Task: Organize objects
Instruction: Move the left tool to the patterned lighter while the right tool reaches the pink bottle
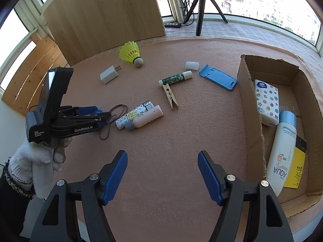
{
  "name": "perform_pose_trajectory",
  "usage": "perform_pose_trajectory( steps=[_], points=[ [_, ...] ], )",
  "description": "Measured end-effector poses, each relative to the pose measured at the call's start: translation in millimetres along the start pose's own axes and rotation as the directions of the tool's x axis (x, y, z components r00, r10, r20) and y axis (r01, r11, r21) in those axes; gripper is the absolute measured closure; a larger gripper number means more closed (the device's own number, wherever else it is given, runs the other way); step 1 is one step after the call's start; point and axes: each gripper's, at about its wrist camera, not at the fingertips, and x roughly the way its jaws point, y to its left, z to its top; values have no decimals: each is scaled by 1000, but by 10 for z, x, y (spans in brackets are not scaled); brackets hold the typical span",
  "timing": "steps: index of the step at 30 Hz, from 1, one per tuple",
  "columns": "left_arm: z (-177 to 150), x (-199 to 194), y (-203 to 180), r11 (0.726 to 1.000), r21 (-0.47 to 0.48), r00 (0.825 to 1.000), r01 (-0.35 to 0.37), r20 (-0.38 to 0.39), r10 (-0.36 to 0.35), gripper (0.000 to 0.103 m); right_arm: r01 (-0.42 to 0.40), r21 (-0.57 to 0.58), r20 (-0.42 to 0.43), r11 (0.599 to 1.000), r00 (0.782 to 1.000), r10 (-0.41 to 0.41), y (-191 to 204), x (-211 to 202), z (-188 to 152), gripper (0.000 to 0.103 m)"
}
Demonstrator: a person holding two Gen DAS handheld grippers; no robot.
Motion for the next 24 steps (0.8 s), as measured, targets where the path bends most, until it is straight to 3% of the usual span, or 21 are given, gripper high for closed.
perform_pose_trajectory(
  steps=[4,9,12,17,19,24],
  points=[
    [21,21,235,998,-54,999,-37,-3,37,52,-10,-1,-6,1000,1000,10,68,103,79,35],
    [-75,-156,338,996,-88,1000,-3,20,5,52,-33,34,-20,999,999,34,119,295,279,35],
    [-98,-286,375,993,-118,998,25,54,-19,46,-46,86,-43,995,998,50,100,472,398,35],
    [-161,-357,395,991,-131,998,13,58,-6,45,-30,158,-86,987,995,44,40,749,508,35],
    [-167,-340,427,989,-144,998,39,57,-31,45,-17,165,-97,986,995,33,44,828,526,35],
    [-179,-352,282,994,-93,996,66,64,-60,45,24,144,-126,989,992,-5,98,971,544,40]
  ],
)
